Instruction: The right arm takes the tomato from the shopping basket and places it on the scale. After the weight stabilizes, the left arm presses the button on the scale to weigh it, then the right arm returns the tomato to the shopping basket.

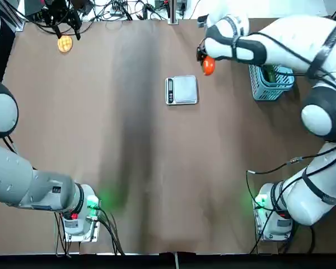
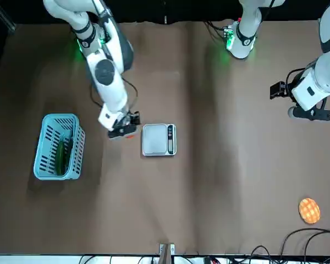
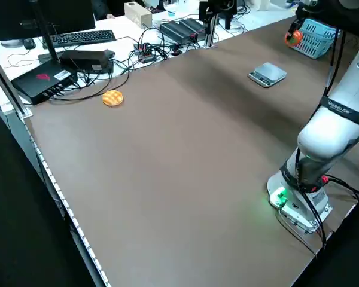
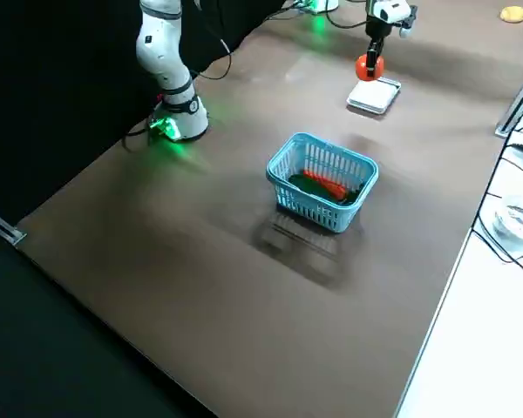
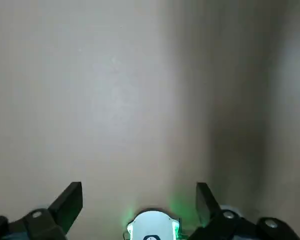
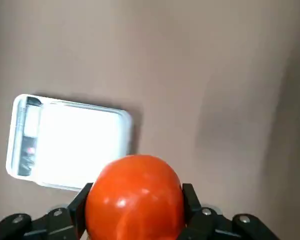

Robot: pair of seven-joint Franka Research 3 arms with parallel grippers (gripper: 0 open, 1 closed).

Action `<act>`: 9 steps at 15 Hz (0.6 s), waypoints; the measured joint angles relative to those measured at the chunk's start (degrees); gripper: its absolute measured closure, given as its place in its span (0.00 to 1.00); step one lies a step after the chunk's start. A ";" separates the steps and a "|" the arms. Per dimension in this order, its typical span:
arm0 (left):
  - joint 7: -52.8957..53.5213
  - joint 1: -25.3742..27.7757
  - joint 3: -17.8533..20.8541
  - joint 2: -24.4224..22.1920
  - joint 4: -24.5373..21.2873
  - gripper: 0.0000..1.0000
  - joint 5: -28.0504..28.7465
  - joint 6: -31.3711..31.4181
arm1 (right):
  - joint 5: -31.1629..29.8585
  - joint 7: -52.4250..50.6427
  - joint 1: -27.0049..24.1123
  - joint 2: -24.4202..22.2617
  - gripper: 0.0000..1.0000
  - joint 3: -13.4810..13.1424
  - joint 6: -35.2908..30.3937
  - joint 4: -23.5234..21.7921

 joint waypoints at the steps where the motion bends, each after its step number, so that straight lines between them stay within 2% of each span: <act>1: 0.00 0.01 0.00 0.05 0.00 0.00 0.00 0.00 | 0.00 2.12 1.24 1.59 0.26 0.00 0.01 1.58; 9: 0.07 0.05 0.00 0.09 -0.01 0.00 0.00 0.00 | 0.00 11.91 5.98 14.59 0.26 -0.04 1.53 12.87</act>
